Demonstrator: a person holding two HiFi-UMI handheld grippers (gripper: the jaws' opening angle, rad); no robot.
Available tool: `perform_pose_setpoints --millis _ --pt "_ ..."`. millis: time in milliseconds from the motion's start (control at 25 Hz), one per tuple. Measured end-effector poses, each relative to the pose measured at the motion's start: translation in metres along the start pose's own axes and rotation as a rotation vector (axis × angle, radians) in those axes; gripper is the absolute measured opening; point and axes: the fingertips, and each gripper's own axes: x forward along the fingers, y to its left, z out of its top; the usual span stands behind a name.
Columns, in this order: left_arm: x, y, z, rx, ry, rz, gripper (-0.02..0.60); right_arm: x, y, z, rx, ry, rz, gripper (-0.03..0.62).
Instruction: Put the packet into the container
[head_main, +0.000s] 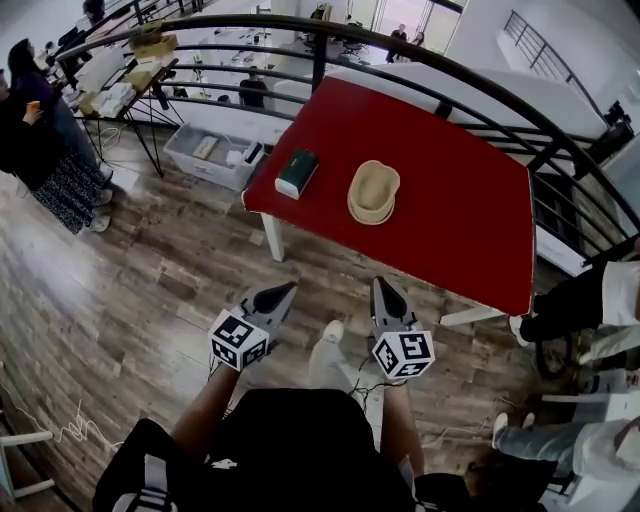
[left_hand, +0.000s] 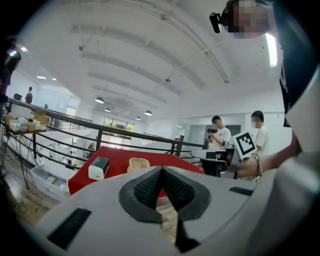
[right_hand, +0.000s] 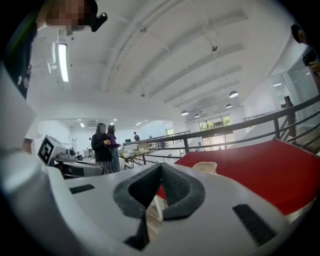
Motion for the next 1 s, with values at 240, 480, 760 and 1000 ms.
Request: perform_pose_setpoints --millis 240,480,760,1000 --pt "0.094 0.05 0.038 -0.017 -0.019 0.067 0.009 0.067 -0.078 0.029 0.001 0.005 0.025 0.023" --pt "0.17 0.086 0.059 -0.014 -0.008 0.119 0.009 0.125 -0.136 0.043 0.009 0.02 0.057 0.021" --pt "0.218 0.115 0.058 -0.032 0.02 0.197 0.009 0.164 -0.185 0.044 0.019 0.034 0.087 0.021" --pt "0.244 0.136 0.051 -0.055 0.06 0.236 0.009 0.182 -0.206 0.036 0.051 0.043 0.092 0.021"
